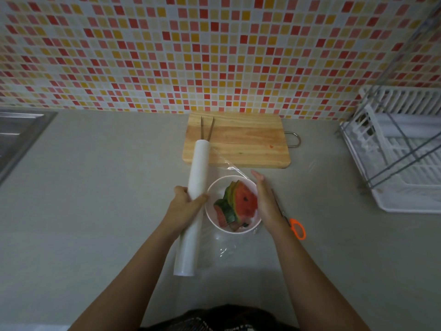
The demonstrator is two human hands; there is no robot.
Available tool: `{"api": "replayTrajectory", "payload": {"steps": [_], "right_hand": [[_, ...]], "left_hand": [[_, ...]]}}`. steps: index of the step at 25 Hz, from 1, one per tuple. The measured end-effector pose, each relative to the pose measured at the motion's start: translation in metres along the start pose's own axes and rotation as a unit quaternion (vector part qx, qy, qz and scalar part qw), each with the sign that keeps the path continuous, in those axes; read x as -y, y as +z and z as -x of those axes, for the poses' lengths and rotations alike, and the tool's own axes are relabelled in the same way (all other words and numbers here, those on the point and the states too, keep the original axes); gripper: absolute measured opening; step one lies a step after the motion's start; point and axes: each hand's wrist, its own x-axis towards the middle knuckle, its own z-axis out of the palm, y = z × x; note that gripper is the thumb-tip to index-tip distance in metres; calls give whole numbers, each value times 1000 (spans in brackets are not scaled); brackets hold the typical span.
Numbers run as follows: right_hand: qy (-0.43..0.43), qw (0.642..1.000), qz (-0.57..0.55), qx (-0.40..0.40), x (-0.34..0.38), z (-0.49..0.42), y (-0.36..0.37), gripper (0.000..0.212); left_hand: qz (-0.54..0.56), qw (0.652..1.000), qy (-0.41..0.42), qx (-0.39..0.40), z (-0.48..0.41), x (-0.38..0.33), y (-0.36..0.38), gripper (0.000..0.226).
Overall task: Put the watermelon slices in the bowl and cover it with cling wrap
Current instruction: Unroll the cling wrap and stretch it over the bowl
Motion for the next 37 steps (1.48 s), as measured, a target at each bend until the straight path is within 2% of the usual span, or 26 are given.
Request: {"api": "replayTrajectory", "payload": {"steps": [4, 6, 9, 11, 14, 18, 24, 28, 31, 35, 37], "right_hand": [[26, 999, -36, -31, -4, -5, 1, 42], [37, 998, -19, -46, -7, -7, 1, 41], [58, 995, -12, -76, -14, -13, 2, 32], [81, 992, -32, -94, -12, -19, -1, 30], [96, 988, -54, -112, -8, -28, -6, 30], [103, 986, -62, -115, -11, -33, -9, 33], [90, 987, -40, -130, -10, -35, -8, 32], [62, 988, 14, -140, -6, -34, -8, 33], [55, 986, 45, -149, -4, -32, -8, 35], [42, 984, 83, -154, -1, -30, -8, 37], [36, 983, 95, -154, 1, -29, -7, 39]], "left_hand": [[-30, 999, -15, 38, -1, 8, -1, 57], [-7, 999, -17, 29, 1, 14, 3, 58], [6, 999, -44, -1, 0, 15, 6, 48], [-12, 999, -35, 7, -3, 10, 7, 44], [-52, 998, -7, 20, -4, 3, 11, 51], [-58, 998, -1, -6, -1, 2, 11, 49], [-10, 999, -12, 28, 10, 14, -4, 60], [-17, 999, 34, 7, 23, 28, 4, 48], [30, 999, 10, -8, 30, 34, 5, 52], [25, 1000, 7, 3, 37, 46, 6, 33], [29, 1000, 11, -3, 41, 50, 11, 31]]}}
